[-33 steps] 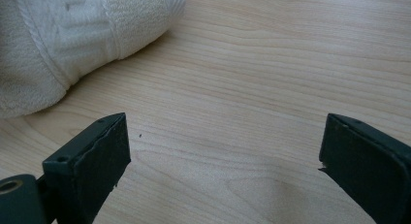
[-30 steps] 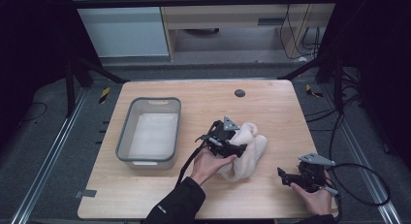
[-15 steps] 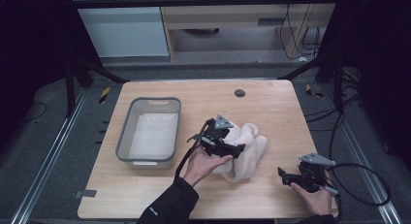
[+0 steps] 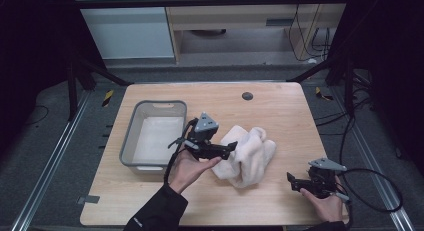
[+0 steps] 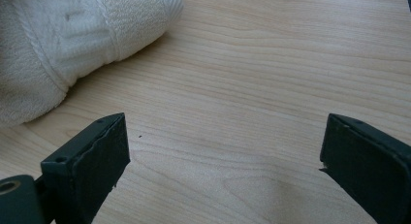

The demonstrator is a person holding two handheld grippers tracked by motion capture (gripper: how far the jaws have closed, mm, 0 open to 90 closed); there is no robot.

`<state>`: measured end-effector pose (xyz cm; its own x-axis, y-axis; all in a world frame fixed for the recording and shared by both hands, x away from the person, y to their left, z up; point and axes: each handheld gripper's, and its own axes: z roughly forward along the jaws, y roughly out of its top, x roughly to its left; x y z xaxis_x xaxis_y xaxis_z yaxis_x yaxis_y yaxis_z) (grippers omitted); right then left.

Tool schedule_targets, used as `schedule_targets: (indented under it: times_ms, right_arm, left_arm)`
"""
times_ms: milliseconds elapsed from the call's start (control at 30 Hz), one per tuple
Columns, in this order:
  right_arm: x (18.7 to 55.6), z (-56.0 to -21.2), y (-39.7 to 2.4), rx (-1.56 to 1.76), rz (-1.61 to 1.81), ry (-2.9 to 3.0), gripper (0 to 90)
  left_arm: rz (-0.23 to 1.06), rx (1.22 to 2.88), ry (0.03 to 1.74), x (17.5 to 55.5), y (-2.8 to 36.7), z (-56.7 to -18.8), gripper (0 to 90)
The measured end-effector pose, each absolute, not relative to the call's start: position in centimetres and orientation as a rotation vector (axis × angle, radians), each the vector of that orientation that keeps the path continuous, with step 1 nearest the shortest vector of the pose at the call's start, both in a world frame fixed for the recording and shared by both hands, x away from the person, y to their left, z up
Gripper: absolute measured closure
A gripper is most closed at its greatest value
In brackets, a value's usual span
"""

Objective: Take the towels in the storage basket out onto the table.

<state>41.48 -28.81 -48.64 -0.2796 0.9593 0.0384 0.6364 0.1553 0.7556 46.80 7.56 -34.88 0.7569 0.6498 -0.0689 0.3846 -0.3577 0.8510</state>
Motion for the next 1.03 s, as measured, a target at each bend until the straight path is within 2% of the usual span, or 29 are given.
schedule_targets:
  times_ms: [667, 1033]
  right_arm:
    - [41.5, -48.8, -28.7, 1.504, 0.929, 1.99, 3.9]
    - [41.4, -48.8, -28.7, 1.507, 0.931, 1.985, 3.7]
  left_arm:
    - [0.46, 1.941, 0.927, 44.9, 16.8, -36.8, 18.7]
    - [0.519, 1.899, 1.014, 43.3, 21.0, -39.1, 17.8]
